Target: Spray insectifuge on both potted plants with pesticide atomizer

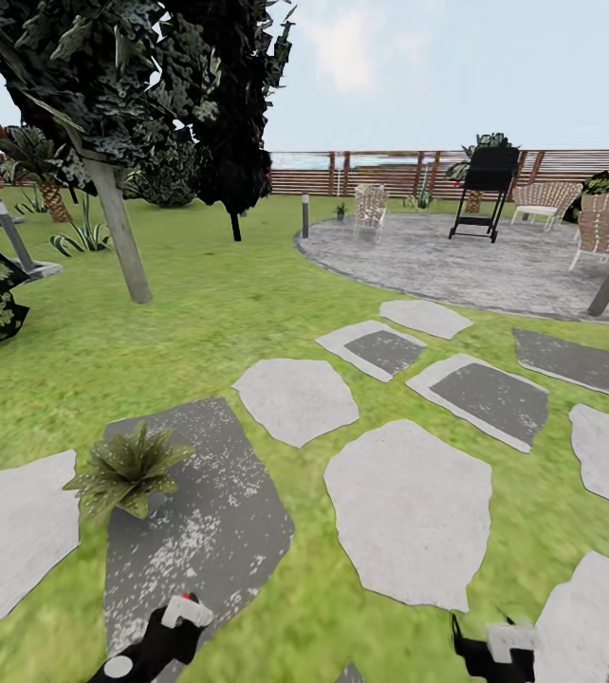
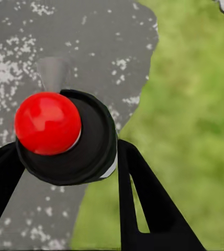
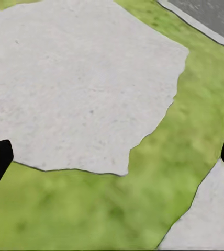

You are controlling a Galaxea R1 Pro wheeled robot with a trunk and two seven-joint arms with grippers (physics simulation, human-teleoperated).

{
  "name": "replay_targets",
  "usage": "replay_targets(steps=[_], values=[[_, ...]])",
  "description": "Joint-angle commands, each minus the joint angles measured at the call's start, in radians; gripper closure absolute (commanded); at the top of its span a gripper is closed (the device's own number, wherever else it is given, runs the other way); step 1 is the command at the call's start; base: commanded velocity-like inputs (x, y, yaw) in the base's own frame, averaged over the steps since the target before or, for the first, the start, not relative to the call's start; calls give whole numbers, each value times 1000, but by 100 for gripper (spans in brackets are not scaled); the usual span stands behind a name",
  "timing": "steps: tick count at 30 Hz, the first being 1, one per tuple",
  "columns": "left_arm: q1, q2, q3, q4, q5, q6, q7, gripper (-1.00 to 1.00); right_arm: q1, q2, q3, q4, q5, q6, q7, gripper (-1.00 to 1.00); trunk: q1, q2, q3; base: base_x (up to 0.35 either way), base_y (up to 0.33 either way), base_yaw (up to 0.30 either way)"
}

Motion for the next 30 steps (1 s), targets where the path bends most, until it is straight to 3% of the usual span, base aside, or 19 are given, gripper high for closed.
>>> replay_targets(steps=[1,3,8,13,30], values=[[17,-1,-2,0,27,-23,18,100,0,1,-3,22,13,-25,-43,-100,0,0,-1,0,0,0],[36,-1,-2,0,60,-55,33,100,0,10,-2,59,15,-41,-70,-100,0,0,-1,0,0,0],[50,-2,-2,1,79,-68,49,100,1,15,-3,86,15,-47,-79,-100,0,0,-1,0,0,0],[54,-3,-3,45,157,-74,60,100,1,15,-4,88,8,-45,-84,-100,0,0,0,0,0,-23],[54,3,-6,58,165,-74,59,100,0,17,-5,88,5,-45,-85,-100,0,0,9,0,0,-264]])
